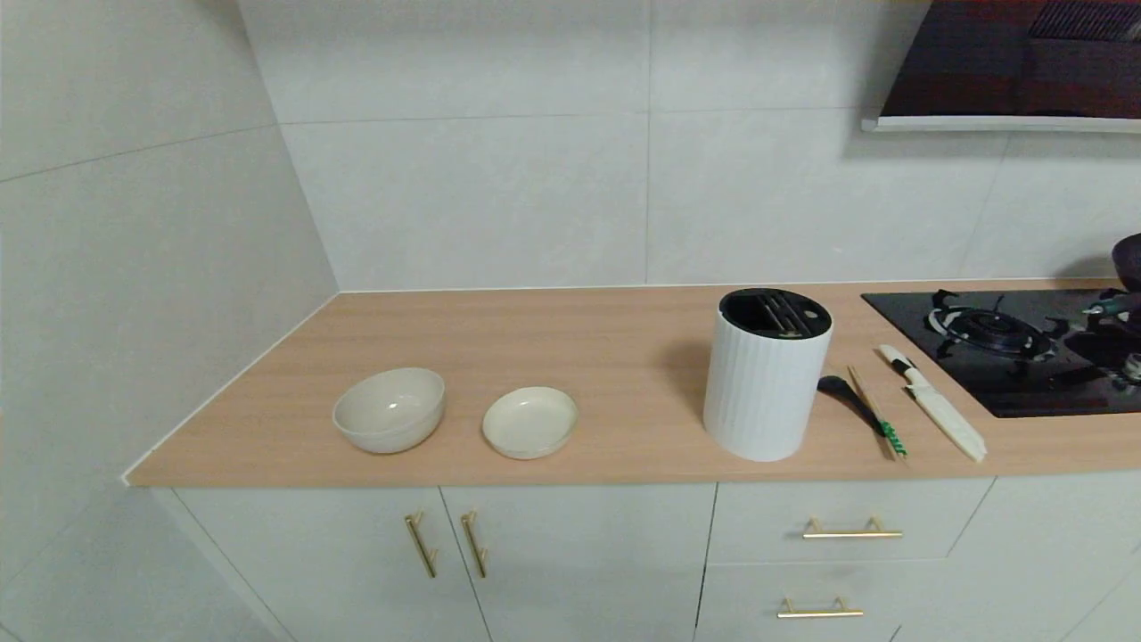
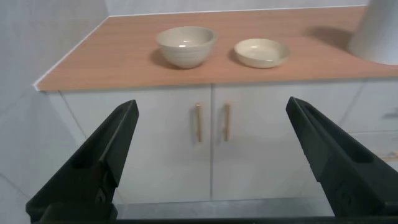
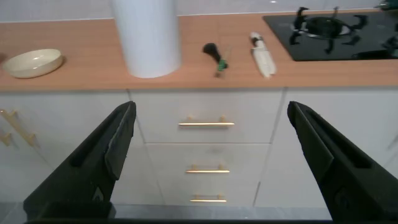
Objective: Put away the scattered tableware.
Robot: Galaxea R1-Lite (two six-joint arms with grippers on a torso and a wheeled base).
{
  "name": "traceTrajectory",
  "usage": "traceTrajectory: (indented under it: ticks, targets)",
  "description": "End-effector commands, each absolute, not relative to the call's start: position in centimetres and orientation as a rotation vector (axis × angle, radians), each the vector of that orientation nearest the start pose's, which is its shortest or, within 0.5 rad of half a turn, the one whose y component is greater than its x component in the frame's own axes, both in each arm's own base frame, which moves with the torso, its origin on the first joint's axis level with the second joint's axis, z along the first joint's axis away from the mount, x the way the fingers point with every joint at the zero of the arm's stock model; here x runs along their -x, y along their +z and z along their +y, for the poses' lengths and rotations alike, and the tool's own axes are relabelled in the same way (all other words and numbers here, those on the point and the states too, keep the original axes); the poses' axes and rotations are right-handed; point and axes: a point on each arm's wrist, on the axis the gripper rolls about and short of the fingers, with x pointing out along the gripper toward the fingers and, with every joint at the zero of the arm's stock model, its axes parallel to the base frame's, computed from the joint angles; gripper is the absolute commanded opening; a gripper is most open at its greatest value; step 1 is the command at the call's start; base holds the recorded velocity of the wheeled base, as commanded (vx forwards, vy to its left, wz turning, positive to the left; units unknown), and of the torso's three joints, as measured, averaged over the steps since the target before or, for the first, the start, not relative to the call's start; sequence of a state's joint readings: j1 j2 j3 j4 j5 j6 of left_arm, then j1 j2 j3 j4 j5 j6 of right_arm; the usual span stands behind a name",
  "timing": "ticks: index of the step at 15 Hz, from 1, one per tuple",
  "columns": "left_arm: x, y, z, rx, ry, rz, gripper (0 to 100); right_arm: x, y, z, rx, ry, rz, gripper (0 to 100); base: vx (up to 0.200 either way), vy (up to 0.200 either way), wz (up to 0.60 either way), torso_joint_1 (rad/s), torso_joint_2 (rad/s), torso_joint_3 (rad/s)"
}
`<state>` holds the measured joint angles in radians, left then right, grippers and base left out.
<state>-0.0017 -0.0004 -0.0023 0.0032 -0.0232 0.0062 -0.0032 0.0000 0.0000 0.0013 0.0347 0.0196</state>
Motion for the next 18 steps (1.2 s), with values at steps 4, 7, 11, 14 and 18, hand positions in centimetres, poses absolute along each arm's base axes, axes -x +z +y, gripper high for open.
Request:
traceTrajectory:
  ticks: [4, 7, 11, 14, 18]
  targets:
    - [2.29, 7.56, -0.05, -0.006, -0.025, 0.001, 100, 2.27, 7.54, 0.09, -0.020, 0.032, 0.003, 100, 0.000, 0.200, 0.00, 0.005, 0.00, -0.002]
    - [2.29, 7.56, -0.05, -0.006, -0.025, 0.001, 100, 2.27, 7.54, 0.09, -0.020, 0.032, 0.003, 100, 0.000, 0.200, 0.00, 0.009, 0.00, -0.001]
    - [2.29, 7.56, -0.05, -0.006, -0.025, 0.001, 100, 2.27, 7.54, 0.09, -0.020, 0.032, 0.003, 100, 0.000, 0.200, 0.00, 0.002, 0.00, 0.004]
    - [2.29, 7.56, -0.05, -0.006, -0.025, 0.001, 100, 2.27, 7.54, 0.09, -0.020, 0.032, 0.003, 100, 0.000, 0.200, 0.00, 0.002, 0.00, 0.001]
    - [2.30, 7.60, -0.05, -0.006, -0.025, 0.000, 100, 2.27, 7.54, 0.09, -0.020, 0.032, 0.003, 100, 0.000, 0.100, 0.00, 0.002, 0.00, -0.001]
